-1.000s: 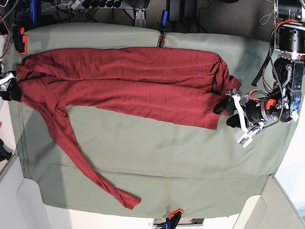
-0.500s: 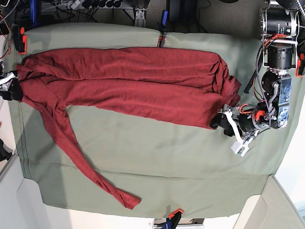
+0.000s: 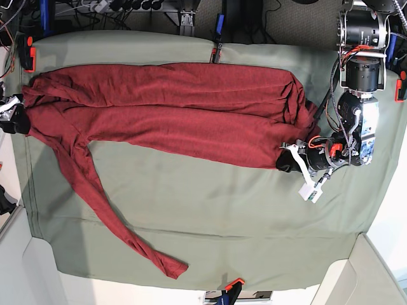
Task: Fold the T-shirt properly
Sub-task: 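Release and regrasp the folded side edge with the left gripper, then lift the trailing sleeve with the right gripper and lay it over the shirt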
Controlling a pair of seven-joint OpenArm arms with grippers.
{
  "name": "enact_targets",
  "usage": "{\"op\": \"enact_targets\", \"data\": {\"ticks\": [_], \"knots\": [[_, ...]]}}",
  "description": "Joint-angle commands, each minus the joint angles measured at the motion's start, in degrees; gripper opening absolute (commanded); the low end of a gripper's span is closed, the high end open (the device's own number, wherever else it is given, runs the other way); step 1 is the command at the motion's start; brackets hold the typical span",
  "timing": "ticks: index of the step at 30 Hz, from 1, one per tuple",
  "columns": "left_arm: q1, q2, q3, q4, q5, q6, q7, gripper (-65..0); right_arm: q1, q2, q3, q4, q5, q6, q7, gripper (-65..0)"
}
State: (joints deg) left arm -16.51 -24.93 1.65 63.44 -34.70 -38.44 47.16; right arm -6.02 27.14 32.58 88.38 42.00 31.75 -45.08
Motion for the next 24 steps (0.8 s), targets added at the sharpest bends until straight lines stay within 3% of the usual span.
{"op": "enact_targets", "data": {"ticks": [1,7,14,24], "knots": [[-1.29,-1.03,-0.17,1.51,-0.24,-0.42,1.25,-64.6,0.61,1.27,0.57,0.85,0.9,-0.09,1.36,-39.3],[-1.22,-5.22,-0.17,10.86,-8.22,-0.96,6.56,-64.6,0.59,1.27,0.57,0.85,0.85,-0.09,1.49,-39.3],[2.49,-8.83,-0.17,23.21,-20.74,-1.56,18.49,-64.6,0.61,1.27,0.57,0.85,0.85,-0.26,1.57,-39.3],[16.63,-14.21,-0.17,37.38,-20.52,-1.56,19.06,-64.6,0.63,1.27,0.57,0.85,0.35,-0.52,3.13,-39.3]]}}
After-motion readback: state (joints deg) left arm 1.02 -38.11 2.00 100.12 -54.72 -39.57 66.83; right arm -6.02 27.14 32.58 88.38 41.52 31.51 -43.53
